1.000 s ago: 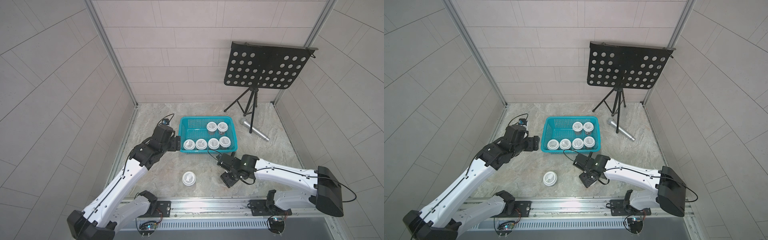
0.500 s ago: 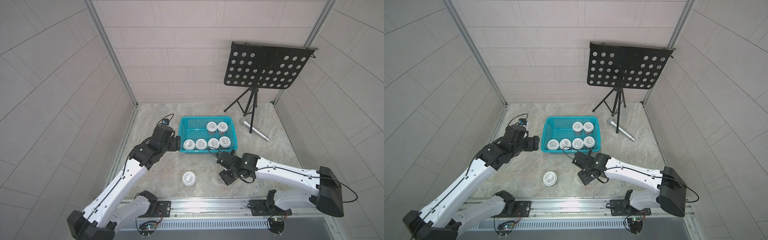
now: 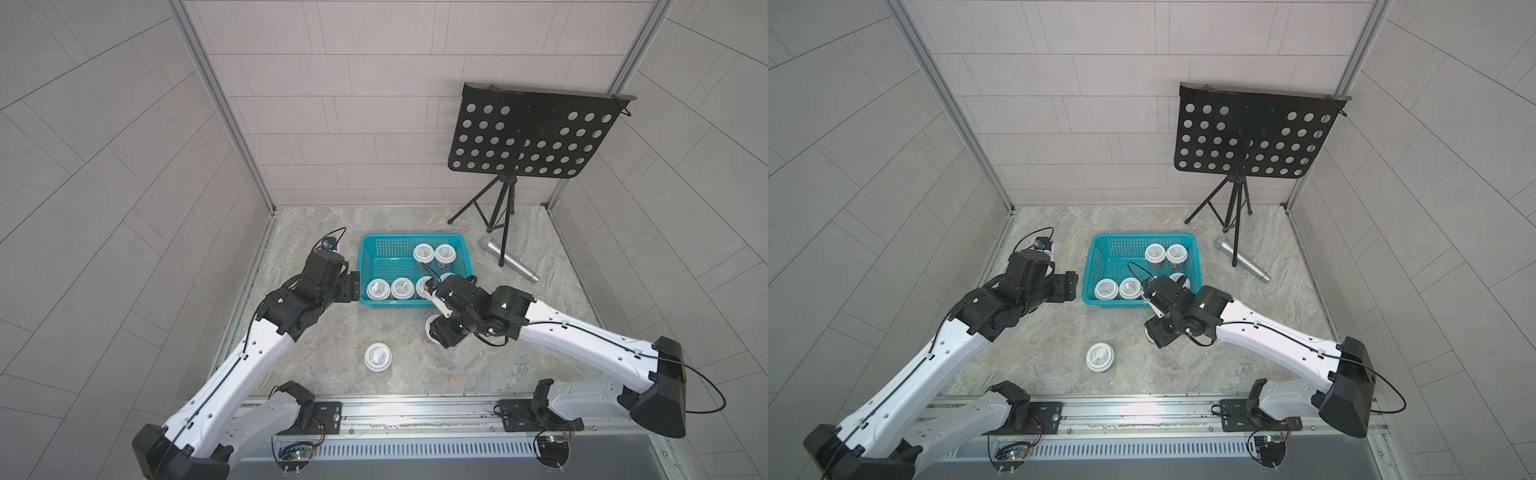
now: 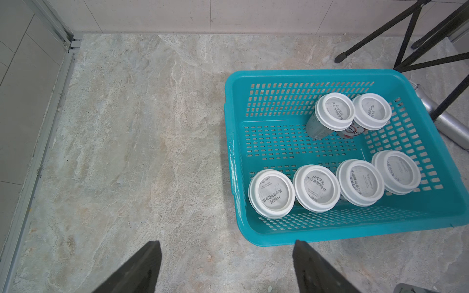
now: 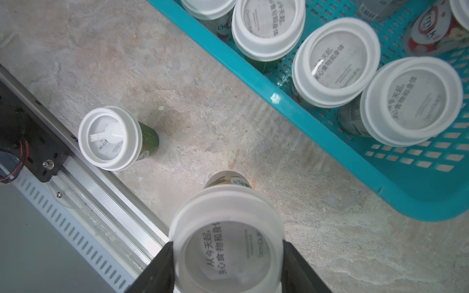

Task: Put the yogurt in the basket
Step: Pick up the yogurt from the center of the board, then place the yogurt in the basket.

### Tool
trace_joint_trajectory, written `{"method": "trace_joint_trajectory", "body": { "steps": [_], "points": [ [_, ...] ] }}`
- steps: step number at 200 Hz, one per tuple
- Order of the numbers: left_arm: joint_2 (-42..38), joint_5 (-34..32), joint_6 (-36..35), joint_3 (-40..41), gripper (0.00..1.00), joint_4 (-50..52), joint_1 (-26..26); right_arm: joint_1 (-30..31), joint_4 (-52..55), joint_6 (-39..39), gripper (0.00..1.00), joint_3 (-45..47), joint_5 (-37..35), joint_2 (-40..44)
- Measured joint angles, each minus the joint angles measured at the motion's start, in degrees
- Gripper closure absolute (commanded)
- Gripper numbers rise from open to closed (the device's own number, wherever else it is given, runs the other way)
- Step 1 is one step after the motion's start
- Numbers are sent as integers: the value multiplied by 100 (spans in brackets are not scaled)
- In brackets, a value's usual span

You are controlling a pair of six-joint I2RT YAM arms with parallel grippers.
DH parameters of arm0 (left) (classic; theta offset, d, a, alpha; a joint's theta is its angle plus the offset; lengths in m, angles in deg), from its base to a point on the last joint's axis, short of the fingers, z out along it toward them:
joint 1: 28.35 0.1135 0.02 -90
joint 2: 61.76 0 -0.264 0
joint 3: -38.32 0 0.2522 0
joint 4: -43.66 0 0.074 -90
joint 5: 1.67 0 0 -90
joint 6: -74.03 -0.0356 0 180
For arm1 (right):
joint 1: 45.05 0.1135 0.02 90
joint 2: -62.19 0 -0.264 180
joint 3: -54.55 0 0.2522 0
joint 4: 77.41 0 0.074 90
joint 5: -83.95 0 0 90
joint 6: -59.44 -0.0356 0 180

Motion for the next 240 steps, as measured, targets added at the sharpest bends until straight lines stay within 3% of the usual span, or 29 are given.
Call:
{"method": "trace_joint_trajectory", "body": {
  "steps": [78,158,240],
  "points": [
    [-37,-20,2,2,12,0,28,-748,-201,393,39,-1091,813,-595],
    [-37,-26,7,9,12,0,101,-1386,-557,485,39,-2223,1311,-1912],
    [-37,0,28,28,12,-2,175,-1606,-726,485,39,-3510,1014,-3265]
  ]
}}
